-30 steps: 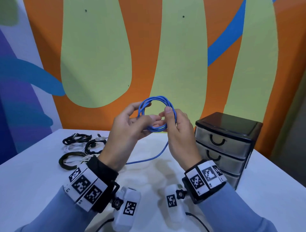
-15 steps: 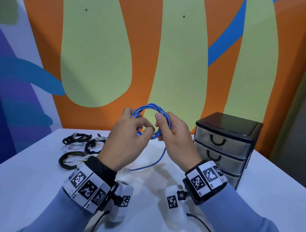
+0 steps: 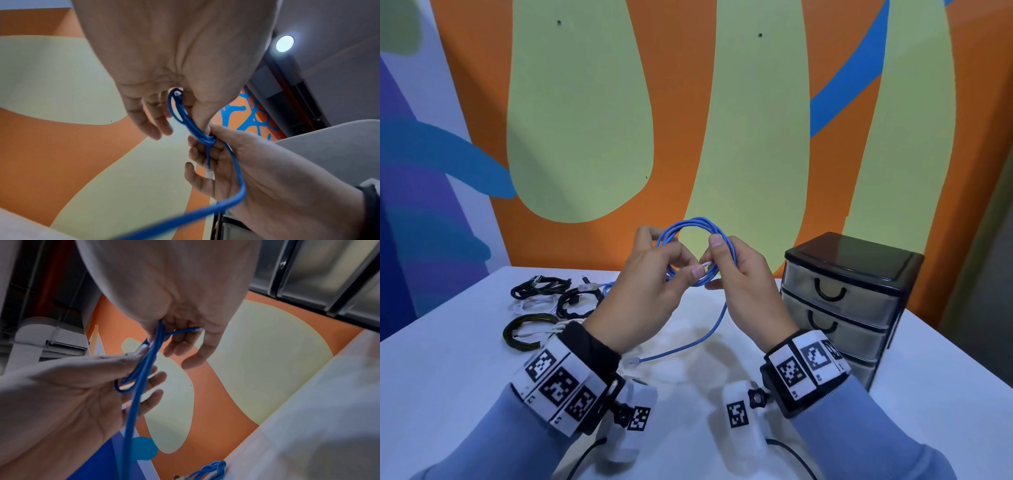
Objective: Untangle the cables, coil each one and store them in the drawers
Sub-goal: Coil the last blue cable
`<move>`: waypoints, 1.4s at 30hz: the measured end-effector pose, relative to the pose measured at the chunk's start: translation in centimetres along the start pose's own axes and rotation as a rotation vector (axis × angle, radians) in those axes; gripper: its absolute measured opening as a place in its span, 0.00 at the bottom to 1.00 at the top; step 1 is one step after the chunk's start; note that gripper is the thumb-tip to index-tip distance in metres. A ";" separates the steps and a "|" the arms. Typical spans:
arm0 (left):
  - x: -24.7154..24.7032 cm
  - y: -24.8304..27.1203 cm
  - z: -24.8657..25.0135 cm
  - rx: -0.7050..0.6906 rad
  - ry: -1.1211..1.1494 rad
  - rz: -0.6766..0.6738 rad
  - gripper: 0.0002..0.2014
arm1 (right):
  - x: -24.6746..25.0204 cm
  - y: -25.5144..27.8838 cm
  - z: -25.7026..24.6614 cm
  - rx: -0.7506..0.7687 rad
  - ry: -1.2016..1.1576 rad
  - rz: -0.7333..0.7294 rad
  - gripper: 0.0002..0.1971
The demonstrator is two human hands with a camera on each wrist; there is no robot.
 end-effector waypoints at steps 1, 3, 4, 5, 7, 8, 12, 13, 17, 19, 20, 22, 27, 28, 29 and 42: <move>-0.1 0.0 0.1 -0.035 -0.004 0.037 0.07 | 0.0 -0.1 0.1 -0.029 -0.033 0.015 0.20; -0.3 0.0 0.2 -0.065 0.013 0.102 0.07 | -0.1 -0.2 0.1 -0.069 -0.094 0.051 0.19; -0.3 0.0 0.3 -0.074 0.027 0.129 0.06 | -0.2 -0.3 0.1 -0.085 -0.112 0.063 0.17; -0.4 0.0 0.4 -0.079 0.042 0.156 0.06 | -0.3 -0.3 0.2 -0.102 -0.122 0.070 0.16; -0.5 -0.2 0.4 -0.075 0.084 0.210 0.07 | -0.6 -0.2 0.3 -0.138 -0.137 0.065 0.15; -0.5 -0.2 0.4 -0.065 0.111 0.232 0.07 | -0.6 -0.2 0.4 -0.160 -0.156 0.054 0.15; -0.6 0.0 0.9 -0.032 0.211 0.256 0.09 | -0.7 0.0 0.3 -0.253 -0.294 0.012 0.16; -0.7 0.0 0.9 -0.022 0.247 0.261 0.09 | -0.7 -0.1 0.2 -0.270 -0.308 0.009 0.16; -1.0 -0.3 0.4 0.041 0.505 0.278 0.11 | -1.0 0.0 0.7 -0.349 -0.288 -0.021 0.14; -1.1 -0.4 0.4 0.102 0.662 0.292 0.13 | -1.1 0.1 0.9 -0.398 -0.336 -0.053 0.14; -1.1 -0.4 0.5 0.130 0.700 0.305 0.14 | -1.1 0.1 0.9 -0.423 -0.388 -0.070 0.14; -0.8 -0.5 0.4 0.140 0.692 0.330 0.15 | -1.1 0.1 0.6 -0.470 -0.554 -0.104 0.15; -0.6 -0.7 -0.3 0.226 0.691 0.346 0.14 | -0.2 0.1 -0.3 -0.509 -1.026 -0.119 0.19; -0.7 -0.7 -0.2 0.268 0.772 0.320 0.14 | 0.0 0.1 -0.4 -0.513 -1.121 -0.106 0.19; -0.7 -0.6 0.1 0.298 0.869 0.295 0.14 | 0.2 0.0 -0.5 -0.519 -1.206 -0.091 0.19; 0.3 -0.5 2.2 0.128 1.121 0.273 0.06 | 0.2 -0.5 -0.4 -0.464 -0.985 -0.152 0.18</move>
Point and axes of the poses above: each hand's wrist, its own y-axis away from the middle knuckle, its own x-axis out of the back of the hand, z = x × y, the point moved 1 cm from there along -y, towards the middle knuckle, and after that the axes turned 7 degrees about y, right-handed, at the moved point
